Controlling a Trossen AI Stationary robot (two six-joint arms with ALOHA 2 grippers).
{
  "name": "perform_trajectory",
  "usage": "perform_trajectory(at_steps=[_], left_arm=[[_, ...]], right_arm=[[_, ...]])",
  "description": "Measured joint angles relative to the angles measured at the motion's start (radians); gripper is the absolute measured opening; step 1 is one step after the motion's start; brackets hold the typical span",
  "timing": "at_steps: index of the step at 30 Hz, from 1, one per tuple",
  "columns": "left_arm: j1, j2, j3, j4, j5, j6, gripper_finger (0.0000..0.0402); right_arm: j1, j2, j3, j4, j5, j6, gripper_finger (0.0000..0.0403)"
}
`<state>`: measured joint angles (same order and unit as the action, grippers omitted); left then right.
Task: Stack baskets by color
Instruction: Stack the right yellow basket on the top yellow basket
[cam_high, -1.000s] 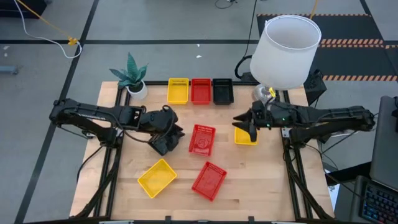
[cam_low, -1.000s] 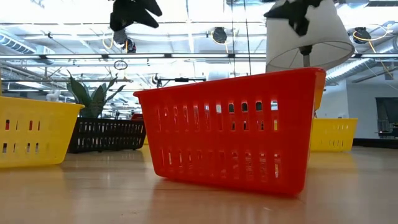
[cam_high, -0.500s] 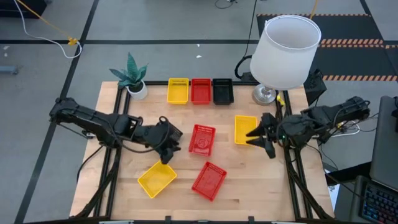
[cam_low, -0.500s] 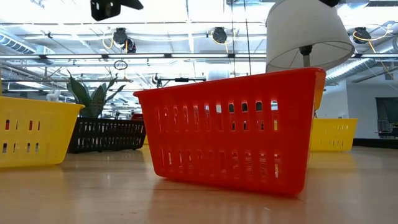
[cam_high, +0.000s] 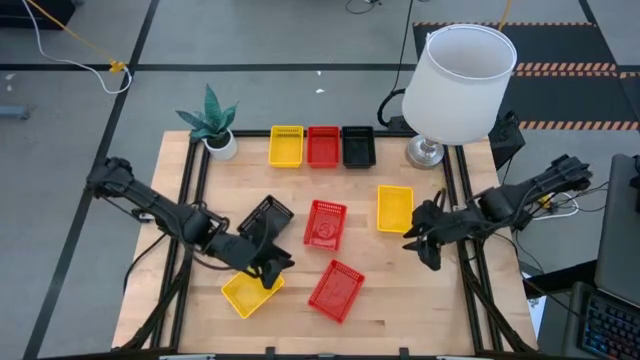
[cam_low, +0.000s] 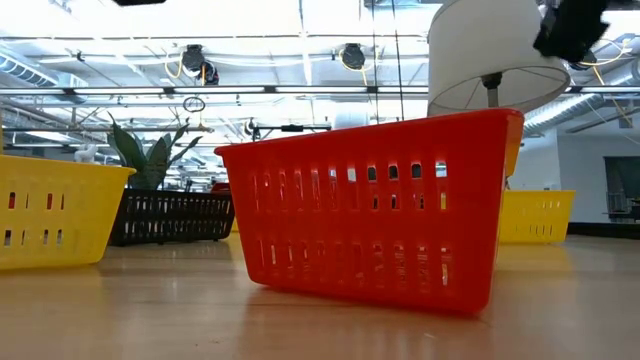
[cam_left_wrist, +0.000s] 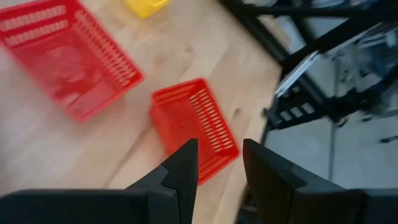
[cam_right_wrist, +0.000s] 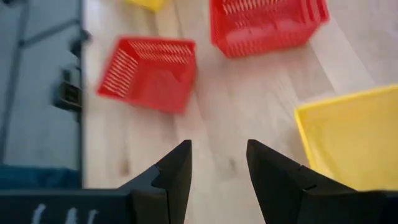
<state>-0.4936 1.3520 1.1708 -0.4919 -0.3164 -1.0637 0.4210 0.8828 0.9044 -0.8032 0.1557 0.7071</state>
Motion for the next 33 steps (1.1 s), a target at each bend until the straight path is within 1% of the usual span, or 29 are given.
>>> perform_trajectory(at_steps=[4, 9, 12, 15, 24, 29, 33], left_arm=[[-0.007, 0.036, -0.001, 0.043, 0.004, -0.017, 0.0127], [-0.013, 0.064, 0.000, 0.058, 0.000, -0.048, 0.0126], [-0.011, 0.078, -0.001, 0.052, 0.000, -0.027, 0.0126], [0.004, 0.087, -0.001, 0.047, -0.003, 0.019, 0.0126], [0.087, 0.087, -0.001, 0.008, -0.034, 0.214, 0.0126], [0.140, 0.087, -0.001, -0.005, -0.035, 0.334, 0.0126], [0.180, 0.087, -0.001, -0.006, -0.036, 0.385, 0.0127]], right_arm=[[-0.001, -0.001, -0.065, -0.002, -0.001, -0.036, 0.0146], [-0.002, -0.002, -0.121, -0.003, 0.000, -0.139, 0.0146], [-0.002, -0.002, -0.150, 0.009, 0.032, -0.207, 0.0146], [-0.003, -0.002, -0.190, 0.021, 0.080, -0.255, 0.0146], [-0.074, -0.002, -0.308, 0.042, 0.080, -0.264, 0.0146], [-0.121, 0.003, -0.351, 0.131, 0.078, -0.369, 0.0146], [-0.157, 0.011, -0.399, 0.199, 0.077, -0.381, 0.0138]])
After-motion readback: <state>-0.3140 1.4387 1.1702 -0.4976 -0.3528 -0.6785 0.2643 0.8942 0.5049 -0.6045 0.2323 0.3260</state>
